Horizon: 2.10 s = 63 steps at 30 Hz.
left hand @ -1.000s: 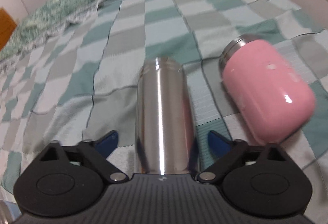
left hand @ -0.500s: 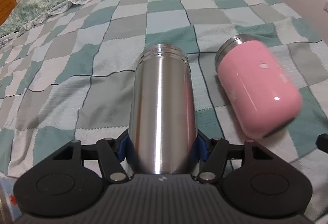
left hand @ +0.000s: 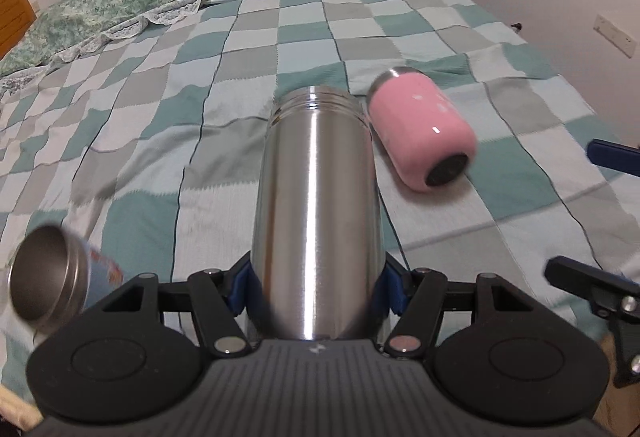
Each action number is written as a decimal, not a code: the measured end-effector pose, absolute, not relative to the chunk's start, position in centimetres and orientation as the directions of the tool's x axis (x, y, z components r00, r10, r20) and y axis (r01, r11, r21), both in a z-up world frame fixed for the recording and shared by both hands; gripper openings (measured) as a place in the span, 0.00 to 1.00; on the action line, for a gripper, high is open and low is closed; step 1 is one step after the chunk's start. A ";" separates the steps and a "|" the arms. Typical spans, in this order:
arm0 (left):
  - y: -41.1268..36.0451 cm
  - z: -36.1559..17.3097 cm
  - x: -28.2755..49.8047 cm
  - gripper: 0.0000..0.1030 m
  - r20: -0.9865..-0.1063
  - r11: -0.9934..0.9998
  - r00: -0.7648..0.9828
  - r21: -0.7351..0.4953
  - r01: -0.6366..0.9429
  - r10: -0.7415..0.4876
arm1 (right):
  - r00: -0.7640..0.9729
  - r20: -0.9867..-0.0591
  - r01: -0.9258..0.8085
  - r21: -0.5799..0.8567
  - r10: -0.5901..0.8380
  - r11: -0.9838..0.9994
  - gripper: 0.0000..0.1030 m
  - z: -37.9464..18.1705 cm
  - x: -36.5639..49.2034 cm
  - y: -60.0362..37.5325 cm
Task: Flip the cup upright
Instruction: 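Lift the silver bottle with the left tool toward the right tool, then close the right tool on the silver bottle while the left tool releases it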
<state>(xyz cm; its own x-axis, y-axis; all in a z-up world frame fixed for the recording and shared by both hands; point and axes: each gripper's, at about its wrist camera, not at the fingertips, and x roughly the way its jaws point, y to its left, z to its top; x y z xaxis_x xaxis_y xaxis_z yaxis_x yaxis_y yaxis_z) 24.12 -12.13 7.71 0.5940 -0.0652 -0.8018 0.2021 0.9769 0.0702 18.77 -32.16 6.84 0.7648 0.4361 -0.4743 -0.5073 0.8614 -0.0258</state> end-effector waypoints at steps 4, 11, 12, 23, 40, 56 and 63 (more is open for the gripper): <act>-11.9 7.4 20.9 0.61 -0.804 0.973 0.589 0.067 0.220 -0.078 | 0.752 -0.488 -0.518 -0.019 0.444 0.855 1.00 6.7 16.3 -31.3; -12.1 4.2 18.1 0.61 -0.833 0.976 0.543 0.017 0.217 -0.106 | 0.736 -0.523 -0.506 -0.005 0.429 0.862 1.00 5.9 12.2 -31.0; -12.2 3.6 18.0 0.61 -0.834 0.977 0.541 0.015 0.213 -0.105 | 0.735 -0.529 -0.502 -0.003 0.425 0.865 1.00 5.7 12.0 -31.2; -12.6 1.2 17.4 0.62 -0.836 0.978 0.536 -0.002 0.209 -0.117 | 0.733 -0.570 -0.456 -0.005 0.372 0.890 1.00 4.7 10.5 -32.0; -3.1 8.0 13.6 1.00 -0.652 0.975 0.743 0.026 0.220 -0.150 | 0.714 -0.601 -0.432 0.024 0.358 0.901 1.00 6.7 11.2 -26.1; 6.6 5.2 13.7 1.00 -0.607 0.978 0.777 0.000 0.210 -0.167 | 0.555 -0.797 -0.198 0.152 0.238 0.968 1.00 4.2 18.0 -17.3; 8.0 3.7 14.7 1.00 -0.604 0.971 0.771 -0.017 0.240 -0.201 | 0.480 -0.846 -0.087 0.217 0.232 0.972 0.93 2.3 20.8 -16.4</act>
